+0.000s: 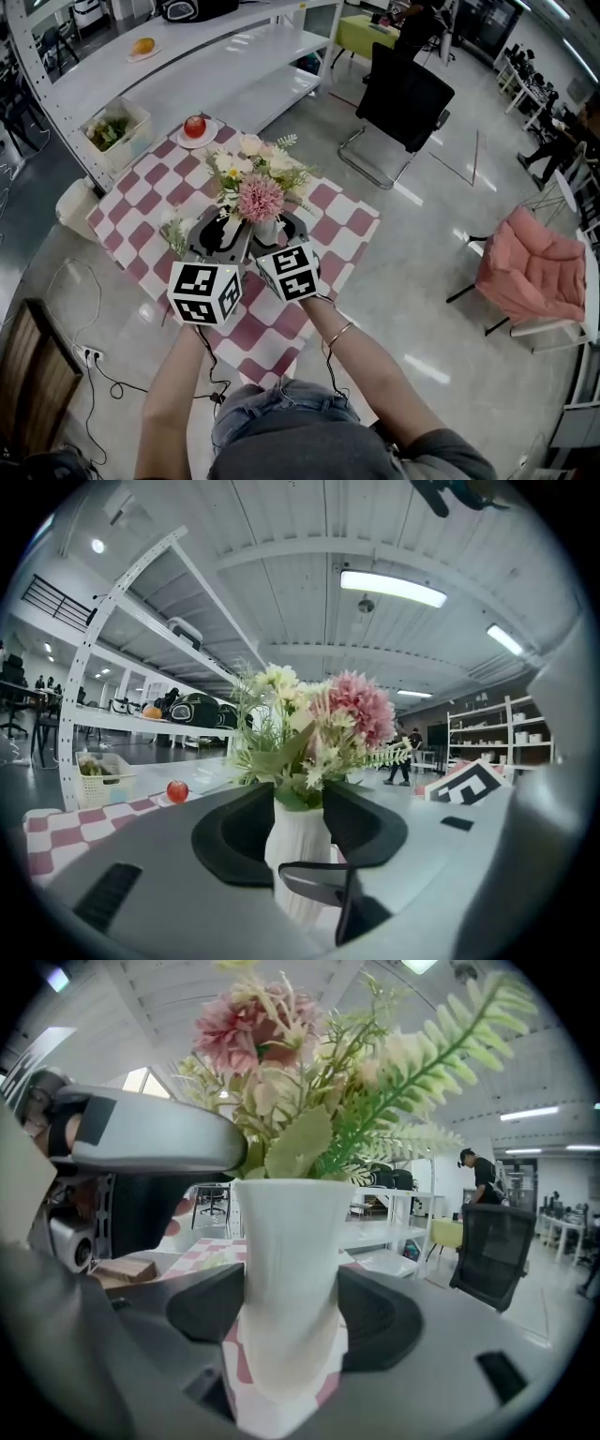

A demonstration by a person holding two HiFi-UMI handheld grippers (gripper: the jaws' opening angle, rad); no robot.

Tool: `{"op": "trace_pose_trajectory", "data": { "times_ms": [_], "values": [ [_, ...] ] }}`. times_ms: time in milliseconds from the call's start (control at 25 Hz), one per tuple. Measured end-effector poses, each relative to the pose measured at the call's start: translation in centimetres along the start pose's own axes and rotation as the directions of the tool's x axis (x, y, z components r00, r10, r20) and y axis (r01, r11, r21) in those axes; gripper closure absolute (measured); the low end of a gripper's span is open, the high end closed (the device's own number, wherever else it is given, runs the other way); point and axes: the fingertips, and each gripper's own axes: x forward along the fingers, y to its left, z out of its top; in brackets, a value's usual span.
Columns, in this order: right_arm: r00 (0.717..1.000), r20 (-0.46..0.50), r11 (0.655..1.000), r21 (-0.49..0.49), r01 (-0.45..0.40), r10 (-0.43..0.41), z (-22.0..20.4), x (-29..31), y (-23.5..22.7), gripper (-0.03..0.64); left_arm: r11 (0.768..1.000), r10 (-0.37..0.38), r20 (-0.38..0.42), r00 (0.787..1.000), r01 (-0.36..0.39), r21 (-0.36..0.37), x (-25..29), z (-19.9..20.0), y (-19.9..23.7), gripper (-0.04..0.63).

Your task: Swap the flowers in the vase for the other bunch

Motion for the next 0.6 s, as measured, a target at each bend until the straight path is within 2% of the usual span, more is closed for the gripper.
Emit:
{"op": "trace_pose_trajectory", "data": {
  "times_ms": [600],
  "values": [
    [1.000, 0.019, 1.000, 0.015, 0.017, -0.017, 0.0, -0.1, 0.0, 0.301, 0.998, 0.017, -0.057, 0.998, -0.020, -0.056, -2.2, -3.2, 0.9, 0.423]
  ]
}}
